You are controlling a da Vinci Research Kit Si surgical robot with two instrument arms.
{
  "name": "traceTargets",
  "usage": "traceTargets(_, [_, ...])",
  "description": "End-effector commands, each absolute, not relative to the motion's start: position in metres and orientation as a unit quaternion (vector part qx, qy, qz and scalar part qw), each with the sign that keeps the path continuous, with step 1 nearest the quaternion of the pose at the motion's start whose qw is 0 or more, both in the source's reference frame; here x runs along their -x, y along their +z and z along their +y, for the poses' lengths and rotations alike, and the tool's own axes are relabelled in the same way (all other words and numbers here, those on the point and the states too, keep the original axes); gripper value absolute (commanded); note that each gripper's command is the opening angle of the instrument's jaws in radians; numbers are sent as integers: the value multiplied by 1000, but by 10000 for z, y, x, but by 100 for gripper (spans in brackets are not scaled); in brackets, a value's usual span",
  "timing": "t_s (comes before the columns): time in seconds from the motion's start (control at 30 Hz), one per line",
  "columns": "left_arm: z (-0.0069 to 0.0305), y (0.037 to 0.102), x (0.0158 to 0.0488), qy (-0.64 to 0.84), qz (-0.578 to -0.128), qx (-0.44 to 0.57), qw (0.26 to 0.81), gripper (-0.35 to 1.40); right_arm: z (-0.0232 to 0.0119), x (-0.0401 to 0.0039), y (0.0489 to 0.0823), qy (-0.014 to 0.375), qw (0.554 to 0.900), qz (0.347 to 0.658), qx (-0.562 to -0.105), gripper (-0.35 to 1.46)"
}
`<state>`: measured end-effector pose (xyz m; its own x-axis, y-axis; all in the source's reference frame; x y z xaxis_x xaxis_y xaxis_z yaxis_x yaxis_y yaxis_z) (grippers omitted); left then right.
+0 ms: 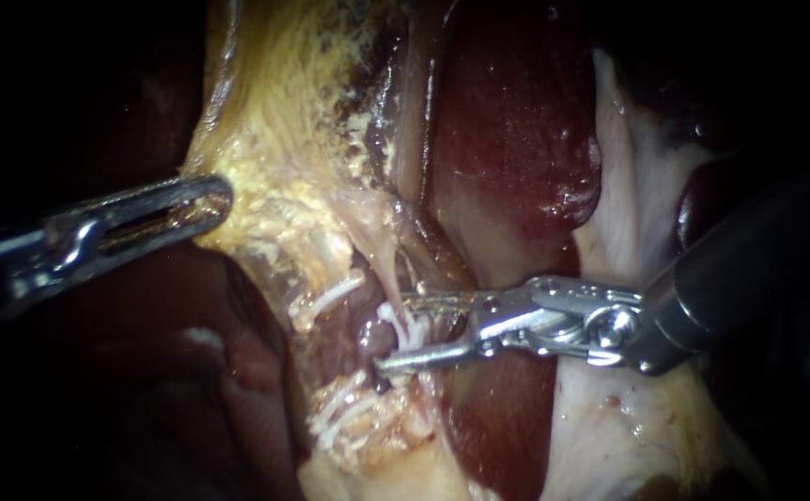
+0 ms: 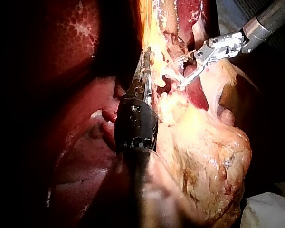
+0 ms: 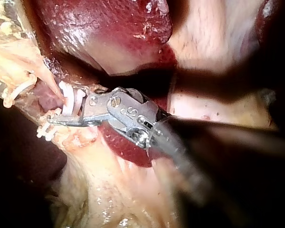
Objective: Going back second clip right tube
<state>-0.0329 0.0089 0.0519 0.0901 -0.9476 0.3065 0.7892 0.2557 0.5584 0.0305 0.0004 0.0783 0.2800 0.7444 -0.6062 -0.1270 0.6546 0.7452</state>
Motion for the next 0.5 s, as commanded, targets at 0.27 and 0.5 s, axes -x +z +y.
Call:
traceTargets(0.27, [88, 520, 331, -597, -314, -125, 727, -35, -25, -335, 807, 285, 740, 523, -312, 60])
traceTargets(0.5, [88, 520, 331, -597, -314, -125, 727, -35, -30, -342, 811, 283, 740, 522, -316, 60])
